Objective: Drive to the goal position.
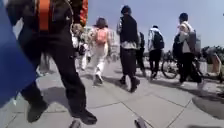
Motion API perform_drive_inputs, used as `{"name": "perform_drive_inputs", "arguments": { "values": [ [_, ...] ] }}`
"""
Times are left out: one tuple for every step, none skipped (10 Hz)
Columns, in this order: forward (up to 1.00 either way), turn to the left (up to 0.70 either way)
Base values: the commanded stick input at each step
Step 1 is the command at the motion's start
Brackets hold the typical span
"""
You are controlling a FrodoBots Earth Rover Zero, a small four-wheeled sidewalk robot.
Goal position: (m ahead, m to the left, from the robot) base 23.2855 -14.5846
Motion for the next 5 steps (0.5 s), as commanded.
{"name": "perform_drive_inputs", "arguments": {
  "values": [
    [0.85, 0.01],
    [0.85, 0.01],
    [0.85, 0.01],
    [0.85, 0.01],
    [0.85, 0.01]
  ]
}}
